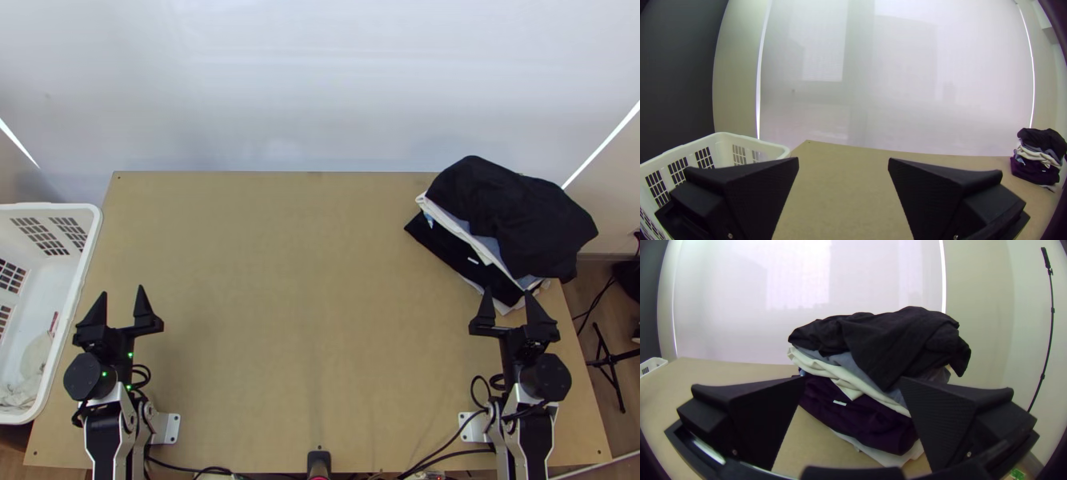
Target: Fold the t-shirt
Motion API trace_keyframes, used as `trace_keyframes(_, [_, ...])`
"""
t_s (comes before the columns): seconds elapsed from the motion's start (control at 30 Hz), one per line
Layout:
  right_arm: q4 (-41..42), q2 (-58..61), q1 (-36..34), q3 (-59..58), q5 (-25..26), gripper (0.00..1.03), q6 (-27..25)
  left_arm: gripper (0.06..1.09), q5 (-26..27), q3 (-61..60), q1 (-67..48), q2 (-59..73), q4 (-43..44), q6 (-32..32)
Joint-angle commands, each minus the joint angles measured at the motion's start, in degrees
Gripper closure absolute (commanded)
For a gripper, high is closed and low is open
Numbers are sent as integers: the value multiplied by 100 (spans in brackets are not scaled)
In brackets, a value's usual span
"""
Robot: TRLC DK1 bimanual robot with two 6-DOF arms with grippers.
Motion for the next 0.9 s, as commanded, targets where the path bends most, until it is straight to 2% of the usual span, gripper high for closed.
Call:
trace_keyframes(0.0, [1,1,2,1,2,5,1,11,77,54,269,-14,368,-21])
trace_keyframes(0.1, [1,1,2,1,2,5,1,11,77,247,322,-14,535,-21])
trace_keyframes(0.4, [1,1,2,1,2,5,1,11,68,2216,76,443,-915,-267])
trace_keyframes(0.6, [1,1,2,1,2,5,1,11,-64,4633,507,2288,-2119,-768])
trace_keyframes(0.87, [1,1,2,1,2,5,1,11,-64,8333,2036,5083,-4484,-1401])
